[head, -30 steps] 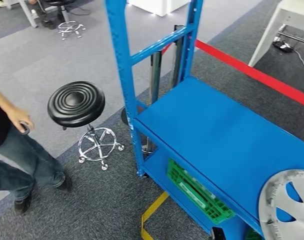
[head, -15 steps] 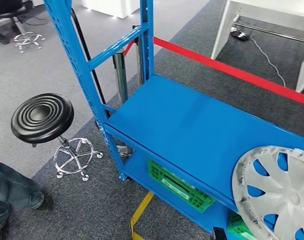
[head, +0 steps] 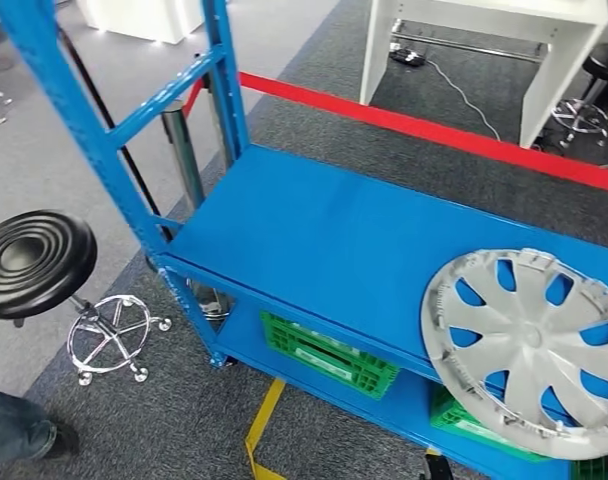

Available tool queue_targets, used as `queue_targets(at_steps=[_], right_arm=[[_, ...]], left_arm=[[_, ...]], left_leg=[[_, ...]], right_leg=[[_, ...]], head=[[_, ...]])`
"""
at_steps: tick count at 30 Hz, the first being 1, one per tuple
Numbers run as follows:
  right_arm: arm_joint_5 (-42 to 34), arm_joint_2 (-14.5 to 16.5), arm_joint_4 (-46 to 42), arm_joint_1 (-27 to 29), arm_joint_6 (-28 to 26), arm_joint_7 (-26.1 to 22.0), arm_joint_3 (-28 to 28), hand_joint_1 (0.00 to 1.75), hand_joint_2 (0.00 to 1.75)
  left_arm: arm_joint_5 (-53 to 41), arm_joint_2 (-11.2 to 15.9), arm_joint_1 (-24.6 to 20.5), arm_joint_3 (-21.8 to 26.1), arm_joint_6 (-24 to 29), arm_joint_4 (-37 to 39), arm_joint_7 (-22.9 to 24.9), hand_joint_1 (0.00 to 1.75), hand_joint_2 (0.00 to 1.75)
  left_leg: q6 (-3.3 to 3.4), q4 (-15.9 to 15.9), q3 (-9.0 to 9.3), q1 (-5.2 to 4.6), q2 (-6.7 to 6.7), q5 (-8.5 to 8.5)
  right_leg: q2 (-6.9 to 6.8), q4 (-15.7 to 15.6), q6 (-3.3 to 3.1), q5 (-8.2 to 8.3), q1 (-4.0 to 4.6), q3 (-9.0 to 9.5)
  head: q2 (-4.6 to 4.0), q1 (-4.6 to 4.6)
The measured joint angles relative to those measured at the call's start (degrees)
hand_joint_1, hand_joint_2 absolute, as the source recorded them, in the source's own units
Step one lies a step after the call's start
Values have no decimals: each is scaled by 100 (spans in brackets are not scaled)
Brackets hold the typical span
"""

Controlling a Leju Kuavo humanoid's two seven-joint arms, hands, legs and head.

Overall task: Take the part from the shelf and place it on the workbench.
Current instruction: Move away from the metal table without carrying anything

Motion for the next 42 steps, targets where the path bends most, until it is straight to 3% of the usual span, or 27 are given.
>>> queue_targets(at_steps=[2, 4, 6, 7, 8, 9, 11, 13, 15, 17, 18, 20, 21, 22, 24, 25, 26, 28, 29, 30, 32, 33, 35, 37, 39, 40, 42], right_arm=[[0, -2, 1, 19, -1, 0, 1, 0, 0], [0, -1, 2, 27, -2, 4, 1, 0, 0], [0, 0, 2, 11, -2, 4, 1, 0, 0], [0, 0, 2, 7, -1, 3, 1, 0, 0], [0, 0, 2, 11, -1, 4, 1, 0, 0], [0, 0, 2, 20, -1, 4, 2, 0, 0], [0, 0, 2, 32, 0, 5, 3, 0, 0], [0, 7, 1, 23, 2, 5, 4, 0, 0], [0, 17, -1, 13, 4, 6, 5, 0, 0], [0, 19, 1, 27, 3, 7, 8, 0, 0], [0, 17, 3, 38, 2, 7, 10, 0, 0], [0, 14, 7, 35, -1, 14, 16, 0, 0], [0, 13, 8, 23, 0, 18, 21, 0, 0], [0, 13, 8, 12, 2, 22, 29, 0, 0], [0, 13, 8, 13, 5, 23, 45, 0, 0], [0, 13, 9, 24, 4, 23, 51, 0, 0], [0, 13, 9, 33, 4, 23, 54, 0, 0], [0, 11, 10, 25, 2, 22, 57, 0, 0], [0, 11, 10, 11, 3, 21, 58, 0, 0], [0, 12, 10, 2, 3, 21, 58, 0, 0], [0, 12, 10, 10, 5, 21, 61, 0, 0], [0, 11, 10, 23, 4, 22, 63, 0, 0], [0, 11, 10, 27, 2, 22, 68, 0, 0], [0, 11, 10, 12, 4, 20, 80, 0, 0], [0, 11, 10, 13, 14, 12, 98, 0, 0], [0, 11, 10, 18, 22, 7, 110, 0, 0], [0, 12, 10, 18, 47, -9, 142, 0, 0]], left_arm=[[0, 0, -14, 0, -5, 0, -1, 0, 0], [0, -1, -20, 0, -12, 1, -3, 0, 0], [0, 1, -11, 0, -15, 1, -4, 0, 0], [0, 4, -2, 1, -15, 1, -4, 0, 0], [0, 9, 5, 1, -16, 0, -4, 0, 0], [0, 14, 9, 2, -16, 0, -4, 0, 0], [-3, 20, 9, 2, -18, 0, -4, 0, 0], [-10, 29, 10, 4, -19, 1, -4, 0, 0], [-15, 37, 8, 6, -20, 2, -3, 0, 0], [-22, 34, 3, 7, -21, 2, 2, 0, 0], [-32, 31, -3, 7, -21, 2, 5, 0, 0], [-49, 12, -7, 7, -21, 2, 7, 0, 0], [-55, 5, -3, 7, -21, 2, 7, 0, 0], [-57, 0, 7, 7, -21, 2, 7, 0, 0], [-60, 4, 22, 8, -21, 2, 7, 0, 0], [-61, 4, 20, 8, -21, 2, 7, 0, 0], [-63, 1, 15, 7, -21, 2, 7, 0, 0], [-66, -6, 6, 7, -21, 2, 7, 0, 0], [-66, -6, 5, 7, -21, 2, 7, 0, 0], [-66, -5, 2, 7, -21, 2, 7, 0, 0], [-66, -2, -9, 7, -20, 2, 7, 0, 0], [-66, -2, -18, 7, -20, 2, 7, 0, 0], [-66, -1, -23, 7, -19, 2, 6, 0, 0], [-66, 4, -11, 8, -15, 2, 6, 0, 0], [-66, 11, 3, 15, 4, 2, 4, 0, 0], [-66, 12, 4, 20, 20, 2, -1, 0, 0], [-65, 12, 2, 34, 57, 2, -12, 0, 0]], left_leg=[[-48, 13, 23, 8, 74, -22], [-110, 218, -40, 40, -127, -209], [-152, 875, -308, 66, -457, -606], [-157, 1281, -483, 71, -541, -790], [-153, 1587, -619, 72, -579, -887], [-139, 1710, -678, 71, -597, -870], [-76, 1271, -492, 65, -664, -511], [26, 479, -162, 65, -982, -119], [82, 85, -14, 59, -1218, -10], [92, 16, -1, 57, -1124, -2], [102, -28, 11, 68, -1041, 25], [131, -127, 34, 94, -855, 83], [142, -143, 37, 89, -754, 93], [151, -146, 30, 82, -656, 95], [149, -143, 23, 74, -461, 89], [143, -141, 24, 74, -380, 85], [133, -136, 30, 76, -308, 78], [85, -107, 44, 63, -185, 45], [54, -85, 46, 46, -130, 27], [26, -63, 47, 28, -81, 13], [-20, -40, 55, 11, 15, -1], [-47, -21, 60, 18, 4, -28], [-108, 251, -36, 47, -224, -251], [-141, 986, -347, 69, -509, -656], [-135, 1635, -641, 71, -588, -867], [-116, 1669, -665, 69, -600, -797], [-43, 1093, -424, 62, -698, -379]], right_leg=[[130, -2, -98, 24, -6, -20], [251, -17, -178, 59, -24, -31], [391, -22, -232, 90, -31, -46], [471, -21, -245, 98, -25, -59], [553, -19, -251, 105, -18, -67], [637, -17, -254, 110, -9, -70], [804, -12, -248, 120, 7, -62], [958, -2, -225, 133, 12, -72], [1096, 8, -169, 163, -10, -128], [1236, -14, -83, 210, -32, -200], [1200, -5, -48, 204, -29, -238], [880, 292, 0, 4, 0, -417], [663, 622, 18, -188, 3, -564], [528, 1020, 41, -390, 1, -743], [438, 1575, 85, -584, -14, -963], [413, 1543, 100, -521, -21, -914], [375, 1280, 106, -369, -25, -743], [175, 447, 95, -63, -11, -241], [97, 146, 55, 9, 1, -66], [48, -12, 12, 25, 13, 22], [129, -34, -91, 12, 18, 13], [179, -32, -127, 19, 10, 4], [287, -39, -208, 47, -8, -11], [418, -39, -261, 71, -7, -34], [569, -37, -280, 85, 8, -45], [646, -36, -282, 89, 16, -43], [807, -34, -277, 97, 30, -30]], head=[[0, -15], [0, -30], [0, -57], [0, -64], [0, -66], [0, -66], [0, -65], [0, -60], [0, -67], [0, -76], [0, -70], [0, -30], [0, -11], [0, 6], [0, 9], [0, 11], [0, 12], [0, 17], [0, 12], [0, 5], [0, -10], [0, -12], [0, -24], [0, -41], [0, -44], [0, -46], [0, -47]])
